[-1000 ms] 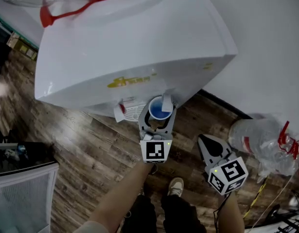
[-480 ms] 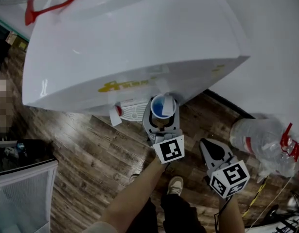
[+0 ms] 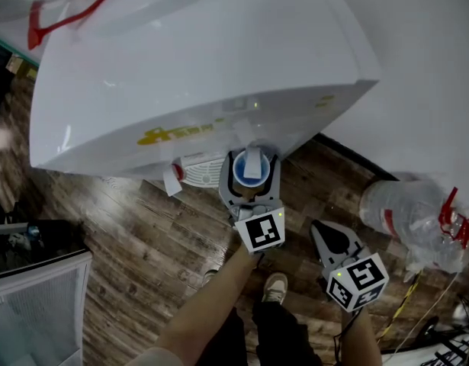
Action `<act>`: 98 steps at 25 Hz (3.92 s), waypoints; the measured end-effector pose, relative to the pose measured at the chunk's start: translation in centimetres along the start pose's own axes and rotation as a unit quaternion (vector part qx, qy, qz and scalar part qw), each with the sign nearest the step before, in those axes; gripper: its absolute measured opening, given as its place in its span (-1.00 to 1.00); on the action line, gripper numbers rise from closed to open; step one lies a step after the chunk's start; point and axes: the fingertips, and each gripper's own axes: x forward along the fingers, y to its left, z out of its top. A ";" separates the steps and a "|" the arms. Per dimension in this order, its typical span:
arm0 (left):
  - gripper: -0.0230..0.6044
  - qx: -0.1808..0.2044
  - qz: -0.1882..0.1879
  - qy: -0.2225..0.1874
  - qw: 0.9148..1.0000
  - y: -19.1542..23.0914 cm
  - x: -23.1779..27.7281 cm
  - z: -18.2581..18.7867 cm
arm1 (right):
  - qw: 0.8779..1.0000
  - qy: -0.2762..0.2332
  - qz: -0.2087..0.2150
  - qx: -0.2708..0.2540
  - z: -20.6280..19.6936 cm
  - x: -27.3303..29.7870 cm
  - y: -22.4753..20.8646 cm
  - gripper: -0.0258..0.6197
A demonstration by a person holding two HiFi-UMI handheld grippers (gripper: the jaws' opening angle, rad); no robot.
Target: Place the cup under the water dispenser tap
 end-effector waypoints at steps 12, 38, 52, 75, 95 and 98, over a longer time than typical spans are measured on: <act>0.46 -0.020 -0.035 0.037 0.999 -0.5 -1.3 -1.7 | 1.000 0.002 -0.011 0.006 -0.2 -0.6 0.2 -0.90; 0.48 -0.034 -0.114 0.083 0.989 4.2 -12.6 18.8 | 0.995 -0.069 -0.062 -0.040 18.6 -14.7 9.9 -0.90; 0.16 -0.051 -0.098 0.024 0.994 13.6 -19.6 40.4 | 0.983 -0.150 -0.065 -0.082 33.0 -28.7 19.5 -0.90; -0.43 0.039 -0.159 -0.076 0.984 16.2 -31.6 60.1 | 0.943 -0.270 -0.051 -0.187 41.9 -43.8 34.0 -0.90; -0.91 0.045 -0.189 -0.048 0.980 13.8 -34.4 59.2 | 0.950 -0.256 -0.041 -0.176 38.0 -45.2 32.6 -0.90; -0.91 0.045 -0.192 -0.046 0.979 13.6 -34.3 59.3 | 0.949 -0.260 -0.046 -0.172 38.2 -45.6 31.7 -0.90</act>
